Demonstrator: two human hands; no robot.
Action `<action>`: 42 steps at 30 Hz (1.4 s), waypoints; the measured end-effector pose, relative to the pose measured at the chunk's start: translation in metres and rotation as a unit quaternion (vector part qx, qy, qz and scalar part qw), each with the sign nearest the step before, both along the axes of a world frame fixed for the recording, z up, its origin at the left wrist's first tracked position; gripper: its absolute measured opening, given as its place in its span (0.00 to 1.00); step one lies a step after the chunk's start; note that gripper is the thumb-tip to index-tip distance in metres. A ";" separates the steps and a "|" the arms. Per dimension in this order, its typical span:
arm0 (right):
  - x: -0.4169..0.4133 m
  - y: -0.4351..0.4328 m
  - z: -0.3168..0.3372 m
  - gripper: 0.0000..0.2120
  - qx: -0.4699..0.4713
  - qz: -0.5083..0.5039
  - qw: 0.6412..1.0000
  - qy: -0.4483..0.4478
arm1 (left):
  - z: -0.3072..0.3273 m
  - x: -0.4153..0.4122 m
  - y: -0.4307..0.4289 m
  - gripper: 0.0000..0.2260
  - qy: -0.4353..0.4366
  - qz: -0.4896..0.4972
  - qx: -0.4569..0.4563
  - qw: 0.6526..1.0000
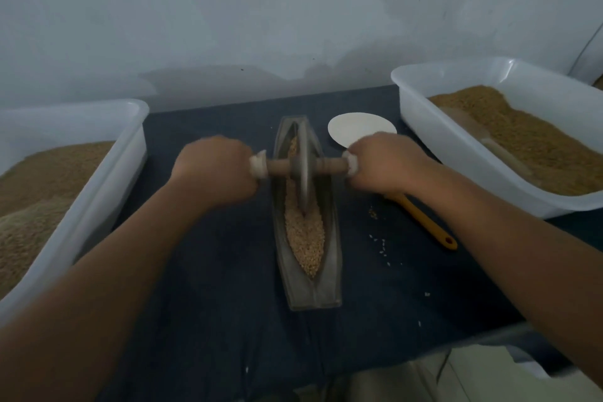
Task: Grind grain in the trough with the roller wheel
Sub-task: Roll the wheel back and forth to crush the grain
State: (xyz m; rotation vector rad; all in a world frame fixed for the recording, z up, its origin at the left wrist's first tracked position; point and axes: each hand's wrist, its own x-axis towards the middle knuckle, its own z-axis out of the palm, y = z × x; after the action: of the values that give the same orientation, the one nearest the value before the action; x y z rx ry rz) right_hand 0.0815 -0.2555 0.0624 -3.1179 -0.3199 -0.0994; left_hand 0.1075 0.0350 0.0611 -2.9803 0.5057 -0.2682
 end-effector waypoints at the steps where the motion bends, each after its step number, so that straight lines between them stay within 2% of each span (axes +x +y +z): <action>1: 0.009 0.004 -0.001 0.09 -0.002 -0.009 0.997 -0.072 | 0.005 0.012 -0.006 0.15 -0.002 0.017 -0.008 1.000; 3: 0.022 0.010 0.000 0.12 0.004 -0.029 0.990 -0.140 | 0.009 0.026 -0.011 0.17 0.006 0.036 -0.036 0.999; 7: 0.017 0.007 0.001 0.13 -0.009 -0.004 0.989 -0.145 | 0.000 0.000 -0.005 0.11 0.044 0.033 -0.062 0.997; 9: -0.003 0.000 0.000 0.15 -0.008 0.025 0.996 -0.088 | -0.009 -0.027 0.007 0.09 0.041 0.016 -0.054 0.998; 12: -0.032 -0.009 -0.001 0.14 -0.002 0.034 0.997 0.069 | -0.019 -0.054 0.023 0.11 0.024 -0.022 -0.025 0.999; 13: -0.034 -0.010 -0.002 0.13 0.000 0.031 0.997 0.074 | -0.020 -0.053 0.024 0.11 0.022 -0.027 -0.018 0.999; 15: -0.027 -0.005 -0.005 0.14 -0.006 0.018 1.000 0.018 | -0.019 -0.037 0.020 0.12 0.025 -0.017 -0.016 0.999; 18: -0.002 0.004 -0.011 0.16 -0.033 -0.002 0.987 -0.157 | -0.011 0.002 0.003 0.14 0.005 0.022 -0.030 0.999; 20: 0.011 0.011 -0.008 0.17 -0.030 -0.014 0.978 -0.208 | -0.008 0.018 -0.004 0.16 -0.012 0.041 -0.044 0.998; 23: 0.012 0.013 -0.003 0.16 -0.027 -0.026 0.983 -0.182 | -0.005 0.009 -0.005 0.15 0.000 0.036 -0.047 0.998; 27: -0.038 -0.002 -0.007 0.16 -0.018 0.032 0.993 -0.108 | -0.014 -0.046 0.018 0.11 0.023 -0.014 -0.025 0.999; 31: -0.063 -0.009 -0.012 0.13 -0.020 0.056 0.990 -0.129 | -0.021 -0.068 0.029 0.12 -0.033 -0.043 -0.019 0.998; 33: -0.045 -0.003 -0.018 0.14 -0.021 0.011 0.993 -0.114 | -0.014 -0.045 0.018 0.12 -0.034 -0.024 -0.001 0.999; 37: 0.004 0.008 -0.023 0.16 0.009 -0.066 0.987 -0.146 | 0.004 0.010 -0.009 0.11 -0.056 0.018 0.016 0.998; 42: -0.016 0.005 -0.022 0.19 -0.002 -0.048 0.985 -0.166 | 0.002 -0.010 -0.002 0.12 -0.037 0.009 0.001 0.999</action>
State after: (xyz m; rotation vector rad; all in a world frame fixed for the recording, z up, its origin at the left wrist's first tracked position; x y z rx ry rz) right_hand 0.0659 -0.2502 0.0402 -3.1115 -0.1699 -0.6223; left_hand 0.0974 0.0329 0.0633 -2.9583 0.4721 -0.3739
